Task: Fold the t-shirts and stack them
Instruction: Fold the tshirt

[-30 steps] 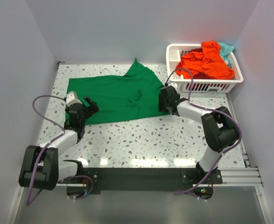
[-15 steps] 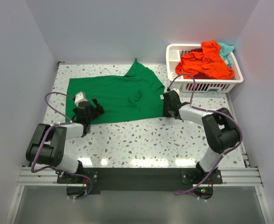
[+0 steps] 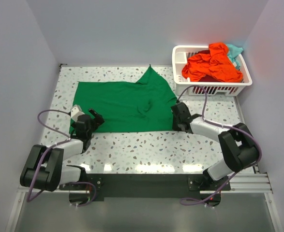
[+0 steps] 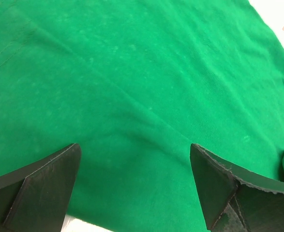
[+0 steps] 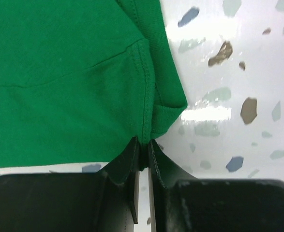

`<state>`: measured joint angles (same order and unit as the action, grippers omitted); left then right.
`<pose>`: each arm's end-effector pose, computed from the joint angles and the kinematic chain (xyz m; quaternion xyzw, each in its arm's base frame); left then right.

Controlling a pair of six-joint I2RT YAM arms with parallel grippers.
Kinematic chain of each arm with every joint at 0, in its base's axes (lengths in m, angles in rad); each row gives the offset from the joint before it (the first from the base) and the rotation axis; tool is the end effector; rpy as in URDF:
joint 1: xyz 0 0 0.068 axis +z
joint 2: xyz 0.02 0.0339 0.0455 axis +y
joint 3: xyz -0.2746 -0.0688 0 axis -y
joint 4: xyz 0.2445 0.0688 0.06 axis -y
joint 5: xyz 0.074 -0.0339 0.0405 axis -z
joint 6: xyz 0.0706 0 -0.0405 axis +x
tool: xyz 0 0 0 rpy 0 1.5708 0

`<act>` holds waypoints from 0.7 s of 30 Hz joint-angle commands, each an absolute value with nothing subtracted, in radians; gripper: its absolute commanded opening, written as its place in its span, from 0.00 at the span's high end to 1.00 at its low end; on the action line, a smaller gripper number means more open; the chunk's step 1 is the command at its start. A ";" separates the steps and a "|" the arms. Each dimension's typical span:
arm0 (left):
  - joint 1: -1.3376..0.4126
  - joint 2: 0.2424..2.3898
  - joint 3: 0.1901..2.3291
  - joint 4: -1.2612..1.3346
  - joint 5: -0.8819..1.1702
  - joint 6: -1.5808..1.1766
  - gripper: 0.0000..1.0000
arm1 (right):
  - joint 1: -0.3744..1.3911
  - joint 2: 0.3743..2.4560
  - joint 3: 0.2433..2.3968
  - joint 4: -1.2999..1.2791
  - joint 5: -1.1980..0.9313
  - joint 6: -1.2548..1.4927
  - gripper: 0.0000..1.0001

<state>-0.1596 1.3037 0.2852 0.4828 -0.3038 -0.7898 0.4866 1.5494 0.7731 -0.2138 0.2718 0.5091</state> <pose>0.2486 -0.0186 0.1295 -0.3374 0.7935 -0.1066 0.4951 0.2816 0.1275 0.1408 0.0495 0.9488 0.0214 0.3112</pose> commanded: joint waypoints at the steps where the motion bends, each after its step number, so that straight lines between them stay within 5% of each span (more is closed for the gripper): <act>1: -0.164 1.235 0.241 0.494 -0.341 -0.831 0.00 | 0.518 1.488 0.738 -0.301 0.304 0.549 0.91; 5: -0.163 1.122 0.236 0.454 -0.353 -0.819 0.00 | 0.560 1.399 0.742 -0.365 0.388 0.554 0.75; 10: -0.166 1.088 0.362 0.408 -0.376 -0.720 0.00 | 0.601 1.329 0.848 -0.453 0.497 0.525 0.33; 21: -0.169 1.449 0.618 0.498 -0.164 -0.545 0.00 | 0.618 1.543 1.043 -0.081 0.200 0.391 0.24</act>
